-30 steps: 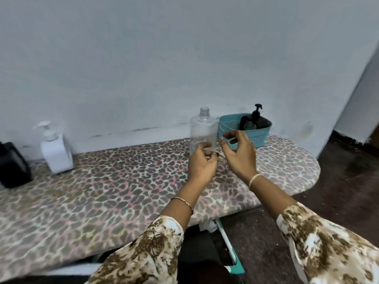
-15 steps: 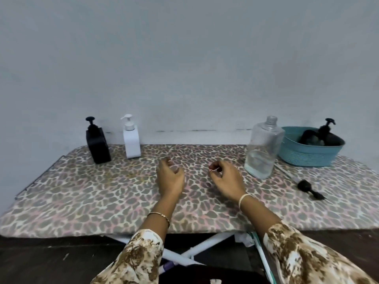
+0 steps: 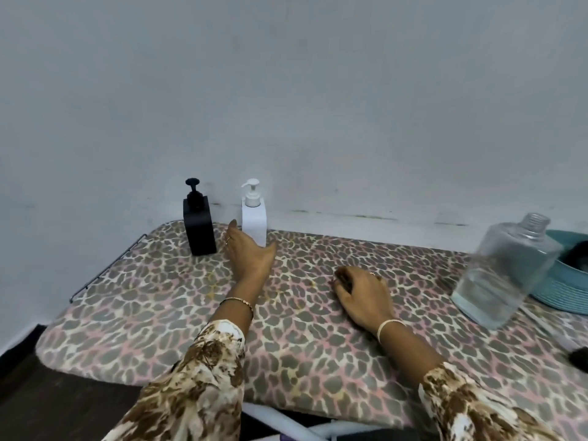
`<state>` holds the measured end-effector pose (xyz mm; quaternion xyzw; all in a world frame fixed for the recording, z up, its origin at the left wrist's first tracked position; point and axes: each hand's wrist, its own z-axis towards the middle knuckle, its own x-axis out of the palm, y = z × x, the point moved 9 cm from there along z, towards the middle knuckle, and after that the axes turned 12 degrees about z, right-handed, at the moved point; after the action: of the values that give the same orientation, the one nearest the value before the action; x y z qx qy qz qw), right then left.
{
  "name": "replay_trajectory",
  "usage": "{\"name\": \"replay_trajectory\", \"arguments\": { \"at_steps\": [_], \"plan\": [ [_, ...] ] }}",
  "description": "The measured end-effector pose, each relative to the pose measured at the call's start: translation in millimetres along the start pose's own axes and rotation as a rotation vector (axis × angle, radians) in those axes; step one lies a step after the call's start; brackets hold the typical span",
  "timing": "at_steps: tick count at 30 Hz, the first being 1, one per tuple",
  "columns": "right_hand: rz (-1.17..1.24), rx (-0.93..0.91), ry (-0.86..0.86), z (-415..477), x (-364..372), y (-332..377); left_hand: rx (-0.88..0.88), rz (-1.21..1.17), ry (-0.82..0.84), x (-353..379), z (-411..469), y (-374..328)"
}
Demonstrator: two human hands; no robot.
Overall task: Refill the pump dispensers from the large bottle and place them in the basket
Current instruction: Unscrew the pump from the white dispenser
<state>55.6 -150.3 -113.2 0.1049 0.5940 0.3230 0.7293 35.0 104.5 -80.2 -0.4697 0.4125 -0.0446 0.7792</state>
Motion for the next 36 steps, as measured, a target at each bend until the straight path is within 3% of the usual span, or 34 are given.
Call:
{"name": "replay_trajectory", "arguments": {
  "at_steps": [15,20,25,29,34,36],
  "plan": [
    [-0.119,-0.037,-0.054,16.5,7.2,-1.2,0.016,-0.077,0.031,16.0,23.4,14.7],
    [-0.098,-0.033,-0.044,13.2,4.0,2.4,0.046,-0.14,0.123,17.4,3.1,3.5],
    [0.123,0.039,-0.017,9.6,1.8,-8.7,0.09,-0.221,0.236,25.6,-39.2,-20.7],
    [0.372,0.09,-0.165,-5.2,-26.8,-19.1,0.128,-0.27,0.331,40.3,-84.2,-38.4],
    [0.489,-0.002,-0.394,-26.4,-81.6,-14.5,0.213,-0.266,0.429,63.2,-131.4,-58.3],
    [0.526,-0.012,-0.411,-32.1,-95.5,-14.2,0.228,-0.263,0.457,70.5,-146.5,-63.3]
  ]
}}
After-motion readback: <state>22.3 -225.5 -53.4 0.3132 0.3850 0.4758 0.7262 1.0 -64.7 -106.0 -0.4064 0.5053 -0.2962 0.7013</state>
